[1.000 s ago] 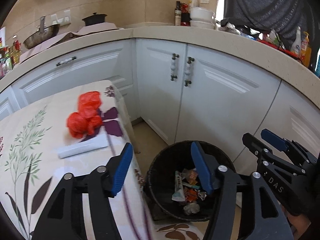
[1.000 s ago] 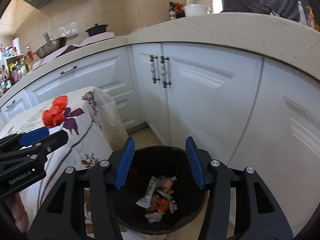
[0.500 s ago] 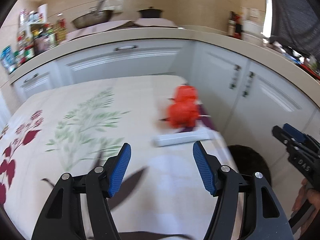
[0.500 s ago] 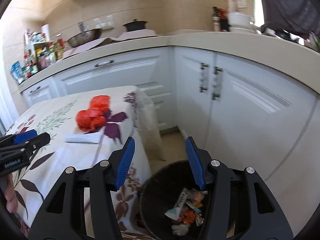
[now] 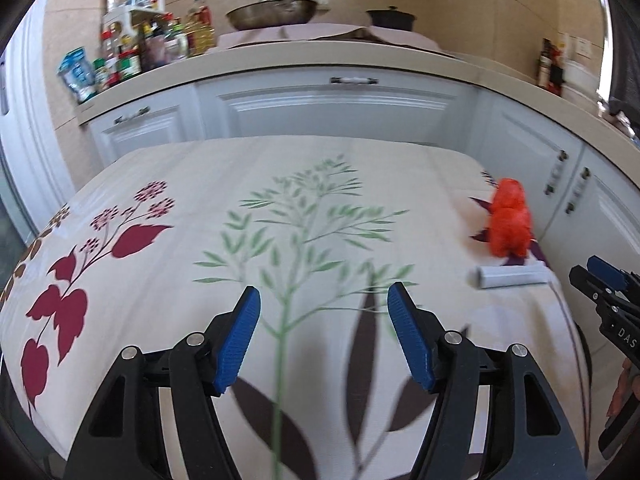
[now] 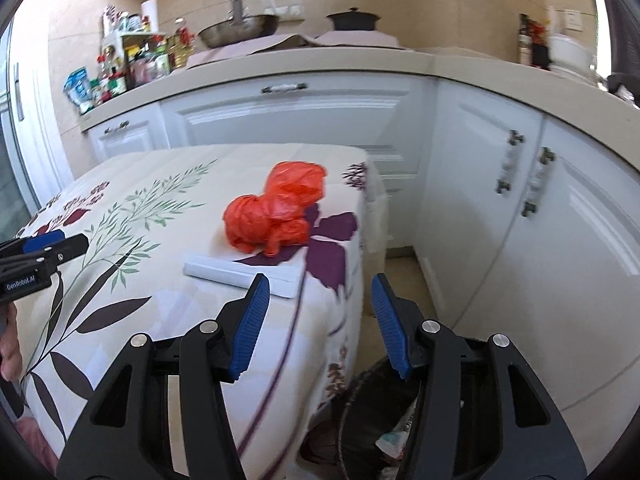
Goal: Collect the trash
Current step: 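Move both open tools back to the table near the white paper strip, then close the right tool on the white folded paper strip and lift it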
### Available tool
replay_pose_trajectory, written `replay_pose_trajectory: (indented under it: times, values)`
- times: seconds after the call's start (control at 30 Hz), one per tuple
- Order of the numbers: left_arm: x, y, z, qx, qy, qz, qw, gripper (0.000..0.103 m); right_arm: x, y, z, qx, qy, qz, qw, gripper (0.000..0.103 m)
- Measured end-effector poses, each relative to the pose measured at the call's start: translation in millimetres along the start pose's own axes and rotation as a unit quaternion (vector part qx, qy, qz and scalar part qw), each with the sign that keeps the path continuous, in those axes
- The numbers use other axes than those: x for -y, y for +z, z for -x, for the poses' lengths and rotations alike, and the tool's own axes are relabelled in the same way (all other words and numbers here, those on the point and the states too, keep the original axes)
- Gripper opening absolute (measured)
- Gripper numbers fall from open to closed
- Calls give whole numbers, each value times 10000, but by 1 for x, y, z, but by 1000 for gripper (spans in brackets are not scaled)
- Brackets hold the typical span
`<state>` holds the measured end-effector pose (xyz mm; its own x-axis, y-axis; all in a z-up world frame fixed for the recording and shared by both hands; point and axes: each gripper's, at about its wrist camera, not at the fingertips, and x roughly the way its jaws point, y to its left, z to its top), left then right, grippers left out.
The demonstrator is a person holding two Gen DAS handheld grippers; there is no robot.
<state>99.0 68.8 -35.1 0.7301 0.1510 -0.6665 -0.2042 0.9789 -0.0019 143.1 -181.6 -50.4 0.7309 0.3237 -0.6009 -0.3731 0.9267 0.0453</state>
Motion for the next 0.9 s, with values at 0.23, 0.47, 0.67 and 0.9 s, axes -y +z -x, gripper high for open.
replay_pose_trajectory:
  times: [0.23,0.47,0.67,0.9]
  values:
    - [-26,2,-6,-46,245,234,9994,65,-13,5,-23,-218,262,312,9989,52]
    - [-39,-1,-13,-154,394,298,9987,65,-19,8,-42,-426,430,566,9966,52]
    - [-39,-1,-16,-242,363,297,9986,65,-22,8,-47,-531,540,690,9947,52]
    - [-38,0,-16,-236,334,292,9987,65,-29,6,-36,-449,848,770,9924,52]
